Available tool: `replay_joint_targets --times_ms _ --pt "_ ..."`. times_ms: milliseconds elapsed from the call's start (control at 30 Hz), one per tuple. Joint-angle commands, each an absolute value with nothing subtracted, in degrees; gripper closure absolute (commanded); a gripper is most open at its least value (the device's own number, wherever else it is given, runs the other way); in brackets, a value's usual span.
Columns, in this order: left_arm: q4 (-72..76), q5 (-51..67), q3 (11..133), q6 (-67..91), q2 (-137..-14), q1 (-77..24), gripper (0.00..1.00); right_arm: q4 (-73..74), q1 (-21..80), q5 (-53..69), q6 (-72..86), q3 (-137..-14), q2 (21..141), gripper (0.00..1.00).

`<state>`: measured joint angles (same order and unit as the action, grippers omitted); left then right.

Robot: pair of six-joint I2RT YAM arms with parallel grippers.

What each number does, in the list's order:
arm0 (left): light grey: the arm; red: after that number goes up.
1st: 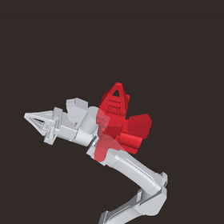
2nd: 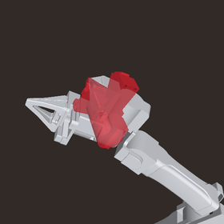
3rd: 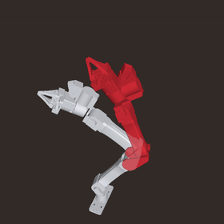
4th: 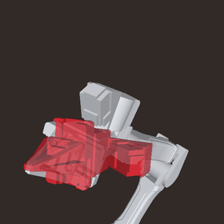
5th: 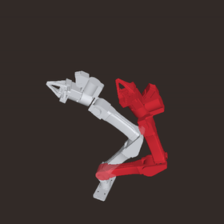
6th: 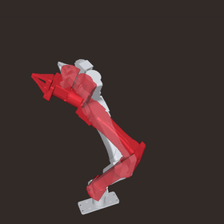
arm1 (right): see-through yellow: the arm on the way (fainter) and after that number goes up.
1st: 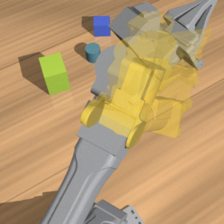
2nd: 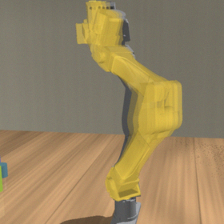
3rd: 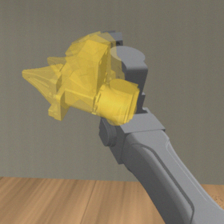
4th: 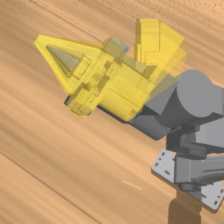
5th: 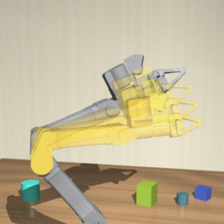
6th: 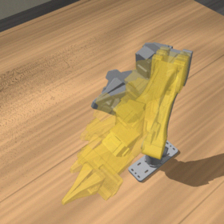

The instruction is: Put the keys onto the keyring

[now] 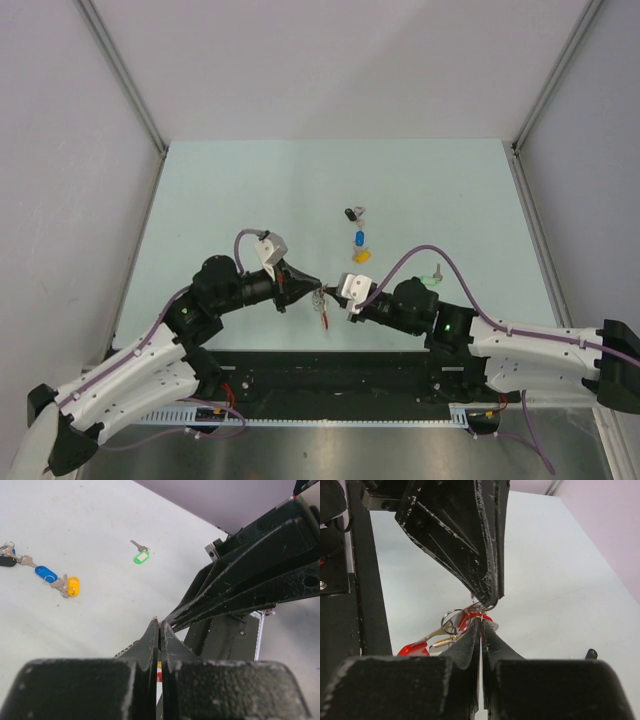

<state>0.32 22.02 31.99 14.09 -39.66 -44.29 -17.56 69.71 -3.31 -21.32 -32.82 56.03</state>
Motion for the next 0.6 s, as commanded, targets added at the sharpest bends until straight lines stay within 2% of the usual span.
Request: replay_joint_targets --times_ms 0,200,567 --pt "14.56 15.47 30.15 17.56 -38.85 -43.33 1.00 -14.06 71.97 -0.62 -21.36 -34.01 57.74 1.00" --pt "22.14 14.94 27.51 21.00 -40.51 -43.50 1.00 -15.56 74.44 -2.28 -22.50 -34.89 60.11 1.00" --pt "18.64 14.15 26.98 16.27 -40.52 -43.51 1.00 -16.17 74.27 -6.42 -23.29 -34.98 59.94 1.00"
